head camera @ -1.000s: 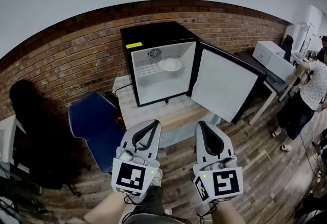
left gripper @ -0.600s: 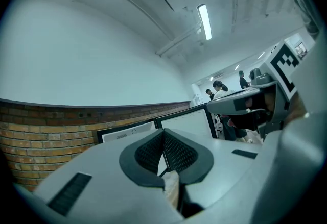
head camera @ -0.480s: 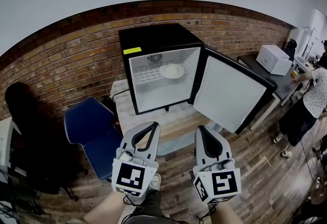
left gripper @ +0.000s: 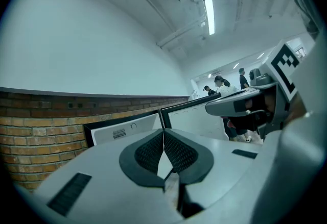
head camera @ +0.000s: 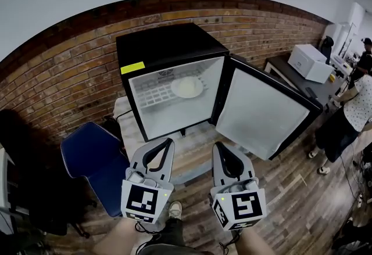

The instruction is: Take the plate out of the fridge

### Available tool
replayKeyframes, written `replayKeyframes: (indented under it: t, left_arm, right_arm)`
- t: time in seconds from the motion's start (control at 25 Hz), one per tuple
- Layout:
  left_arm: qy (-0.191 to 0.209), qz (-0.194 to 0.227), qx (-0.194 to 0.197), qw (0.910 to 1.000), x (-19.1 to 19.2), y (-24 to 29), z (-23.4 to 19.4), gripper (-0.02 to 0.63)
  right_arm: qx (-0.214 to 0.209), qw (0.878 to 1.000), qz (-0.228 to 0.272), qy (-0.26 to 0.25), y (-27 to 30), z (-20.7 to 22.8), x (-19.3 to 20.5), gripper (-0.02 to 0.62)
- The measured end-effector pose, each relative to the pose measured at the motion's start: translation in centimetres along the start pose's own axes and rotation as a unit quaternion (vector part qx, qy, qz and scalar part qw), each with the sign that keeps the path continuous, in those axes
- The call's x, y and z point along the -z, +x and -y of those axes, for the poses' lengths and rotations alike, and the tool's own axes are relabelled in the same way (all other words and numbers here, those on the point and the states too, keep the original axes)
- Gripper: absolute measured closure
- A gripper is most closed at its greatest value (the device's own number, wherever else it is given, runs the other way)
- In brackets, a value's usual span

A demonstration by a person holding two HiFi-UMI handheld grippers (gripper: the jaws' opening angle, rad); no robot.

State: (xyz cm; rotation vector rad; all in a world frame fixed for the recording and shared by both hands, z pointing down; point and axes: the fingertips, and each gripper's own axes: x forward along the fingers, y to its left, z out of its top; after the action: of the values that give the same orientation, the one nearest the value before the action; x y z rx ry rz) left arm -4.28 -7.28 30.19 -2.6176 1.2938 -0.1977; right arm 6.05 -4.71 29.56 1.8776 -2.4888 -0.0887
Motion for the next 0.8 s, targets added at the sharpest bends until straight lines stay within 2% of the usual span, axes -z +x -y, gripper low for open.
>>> replayKeyframes:
  t: [0.48,0.6,0.8]
  left_arm:
    - [-0.003,0.001,0.025,0.9997,1.1,9.5,-5.9,0.588]
    - [-0.014,-0.002,0.027,0.9995,1.4,11.2,-7.2,0.588]
    - [-0.007,0.004,0.034,0.9994,1.9,13.4,-8.9,0.588]
  right_arm:
    - [0.017,1.0,-0.024,0.002,10.7,2.9,0.5,0.566]
    - [0.019,0.999,-0.028,0.0,12.9,3.3,0.6,0.566]
    - [0.021,0.999,-0.029,-0.004,15.7,3.8,0.5,0.566]
